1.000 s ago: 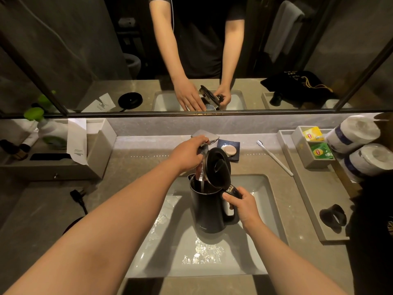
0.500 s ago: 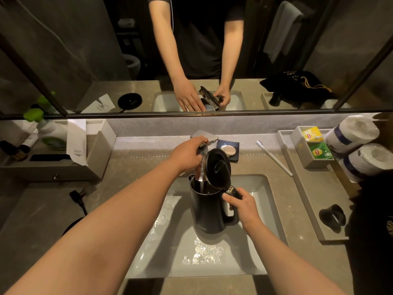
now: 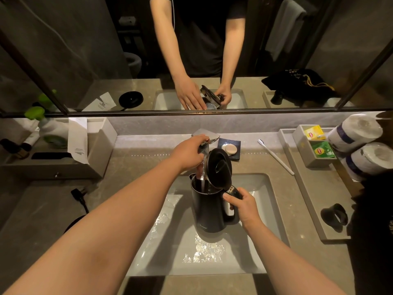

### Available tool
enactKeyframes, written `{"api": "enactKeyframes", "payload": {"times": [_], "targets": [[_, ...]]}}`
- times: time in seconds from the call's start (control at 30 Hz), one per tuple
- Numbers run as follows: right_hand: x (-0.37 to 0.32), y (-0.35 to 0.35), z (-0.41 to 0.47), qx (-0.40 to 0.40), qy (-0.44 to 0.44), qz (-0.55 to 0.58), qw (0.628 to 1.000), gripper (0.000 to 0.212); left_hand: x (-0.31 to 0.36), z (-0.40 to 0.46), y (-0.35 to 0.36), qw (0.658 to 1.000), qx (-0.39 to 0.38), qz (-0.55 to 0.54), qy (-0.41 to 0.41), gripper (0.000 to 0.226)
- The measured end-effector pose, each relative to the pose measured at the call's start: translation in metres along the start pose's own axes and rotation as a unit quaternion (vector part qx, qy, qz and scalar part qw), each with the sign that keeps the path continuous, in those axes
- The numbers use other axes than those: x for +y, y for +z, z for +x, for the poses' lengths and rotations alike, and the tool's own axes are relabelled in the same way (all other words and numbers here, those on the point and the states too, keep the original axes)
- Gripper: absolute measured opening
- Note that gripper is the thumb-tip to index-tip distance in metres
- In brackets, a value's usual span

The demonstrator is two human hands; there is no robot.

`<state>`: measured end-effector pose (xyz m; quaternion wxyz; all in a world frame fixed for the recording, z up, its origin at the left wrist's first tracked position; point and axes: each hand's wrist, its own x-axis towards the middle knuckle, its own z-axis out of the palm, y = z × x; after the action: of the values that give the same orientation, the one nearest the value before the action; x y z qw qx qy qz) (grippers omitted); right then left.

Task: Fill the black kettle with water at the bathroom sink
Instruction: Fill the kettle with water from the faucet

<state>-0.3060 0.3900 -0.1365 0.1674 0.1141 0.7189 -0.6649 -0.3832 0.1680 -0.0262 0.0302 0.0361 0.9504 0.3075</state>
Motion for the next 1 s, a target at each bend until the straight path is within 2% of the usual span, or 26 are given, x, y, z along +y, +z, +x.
{"api": "enactKeyframes", "payload": {"times": [0.63,1.0], "targets": [[0.0017,0.0002,-0.0011,0.008,0.008,0.013,1.0,0.021,0.0001,-0.0009,0.0005,1.0,0.005,0.001,-0.004,0.054],[0.001,-0.002,-0.0029,0.004,0.012,0.026,1.0,0.024,0.0014,-0.0023,-0.0008,1.0,0.007,0.007,0.006,0.05]]}}
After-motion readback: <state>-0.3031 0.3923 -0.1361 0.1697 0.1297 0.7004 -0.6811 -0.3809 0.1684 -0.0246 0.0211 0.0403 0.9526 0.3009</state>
